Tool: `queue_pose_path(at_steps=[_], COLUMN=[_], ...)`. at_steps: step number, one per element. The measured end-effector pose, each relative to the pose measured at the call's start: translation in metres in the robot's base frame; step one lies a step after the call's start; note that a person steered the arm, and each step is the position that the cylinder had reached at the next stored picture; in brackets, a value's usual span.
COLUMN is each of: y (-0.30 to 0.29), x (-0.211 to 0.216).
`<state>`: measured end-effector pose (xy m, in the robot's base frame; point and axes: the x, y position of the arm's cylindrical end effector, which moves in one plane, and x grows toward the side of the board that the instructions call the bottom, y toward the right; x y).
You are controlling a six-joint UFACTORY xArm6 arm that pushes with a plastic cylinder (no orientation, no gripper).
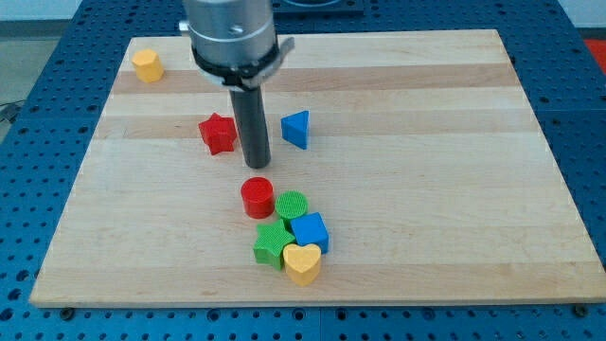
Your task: Slide the red star towards the yellow hexagon
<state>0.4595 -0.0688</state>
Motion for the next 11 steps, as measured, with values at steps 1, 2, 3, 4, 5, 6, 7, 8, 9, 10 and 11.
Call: queue_pose_path(at_steps=[1,2,3,4,5,6,7,8,9,10,11], y=[-0.016,-0.034,-0.037,-0.041,-0.046,-0.060,-0.057,-0.051,-0.046,-0.048,-0.071], x=[0.010,0.002,-0.028,-0.053,-0.054,-0.064,-0.065,-0.076,-0.099,-0.085,-0.068])
